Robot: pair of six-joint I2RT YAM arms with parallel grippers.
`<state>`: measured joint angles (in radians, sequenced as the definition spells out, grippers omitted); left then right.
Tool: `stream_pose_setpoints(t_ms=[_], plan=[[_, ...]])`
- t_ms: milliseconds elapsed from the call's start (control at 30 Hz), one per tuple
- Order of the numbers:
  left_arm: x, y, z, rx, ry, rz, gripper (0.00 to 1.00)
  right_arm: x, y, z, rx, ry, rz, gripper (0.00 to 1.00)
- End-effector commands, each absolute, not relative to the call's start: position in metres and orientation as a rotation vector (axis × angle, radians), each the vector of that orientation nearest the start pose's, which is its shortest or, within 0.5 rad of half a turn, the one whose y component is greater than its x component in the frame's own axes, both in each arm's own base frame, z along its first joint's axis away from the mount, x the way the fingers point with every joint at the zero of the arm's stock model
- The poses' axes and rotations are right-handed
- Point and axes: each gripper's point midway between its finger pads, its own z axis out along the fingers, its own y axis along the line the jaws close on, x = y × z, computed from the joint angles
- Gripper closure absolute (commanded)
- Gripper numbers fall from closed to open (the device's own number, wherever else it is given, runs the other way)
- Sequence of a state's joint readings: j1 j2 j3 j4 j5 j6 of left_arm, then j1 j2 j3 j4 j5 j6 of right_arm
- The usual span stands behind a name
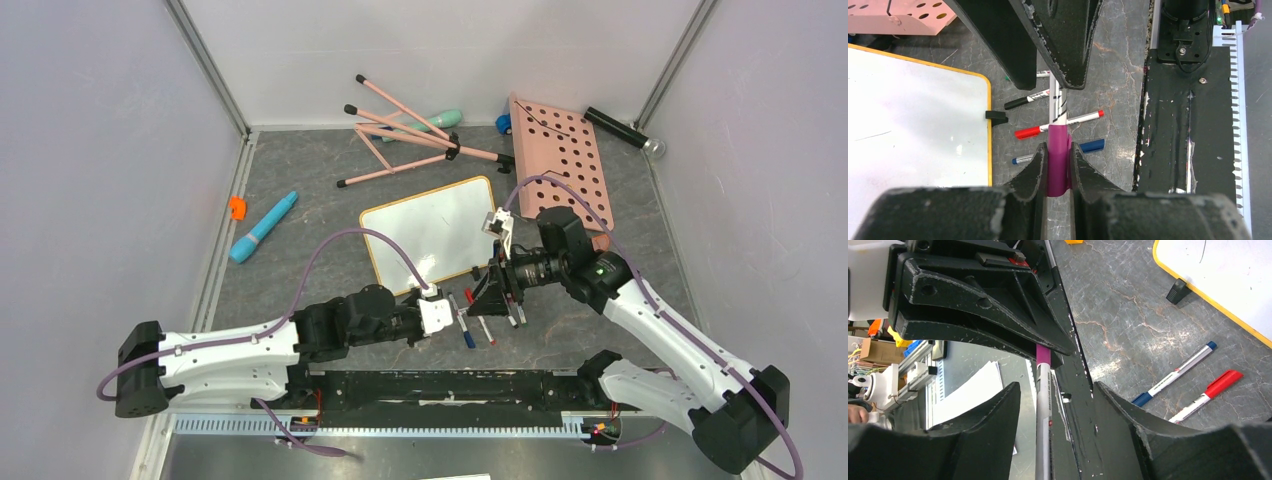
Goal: Write a sentence on the whiteboard
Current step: Open the whiteboard marker at the center of the board.
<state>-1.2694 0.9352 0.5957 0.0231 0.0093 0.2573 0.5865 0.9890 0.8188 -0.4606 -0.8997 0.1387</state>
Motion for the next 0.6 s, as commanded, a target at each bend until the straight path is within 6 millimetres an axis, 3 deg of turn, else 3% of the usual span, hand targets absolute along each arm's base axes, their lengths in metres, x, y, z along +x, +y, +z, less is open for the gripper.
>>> stream_pose_setpoints(t_ms=[0,233,367,533,567], plan=[[0.1108,-0.3261,0.2084,1.337,1.314,-0.694,0.98,0.1213,0.2537,0.2152,-1.044,1.986,1.396,0.45],[0.1132,-0.3275,0.2078,1.334,1.324,-0.683,0.98,0.1173,0.2554,0.2149,-1.054,1.975,1.423,0.57],[0.1137,-0.3275,0.2094,1.328,1.323,-0.683,0.98,0.1146,0.2555,0.2123,-1.06,1.976,1.432,0.56],[0.1138,-0.328,0.2077,1.332,1.327,-0.681,0.98,0.1175,0.2562,0.2141,-1.046,1.969,1.419,0.97],[0.1179,-0.3263,0.2078,1.316,1.338,-0.659,0.98,0.1192,0.2557,0.2148,-1.037,1.971,1.408,1.0]])
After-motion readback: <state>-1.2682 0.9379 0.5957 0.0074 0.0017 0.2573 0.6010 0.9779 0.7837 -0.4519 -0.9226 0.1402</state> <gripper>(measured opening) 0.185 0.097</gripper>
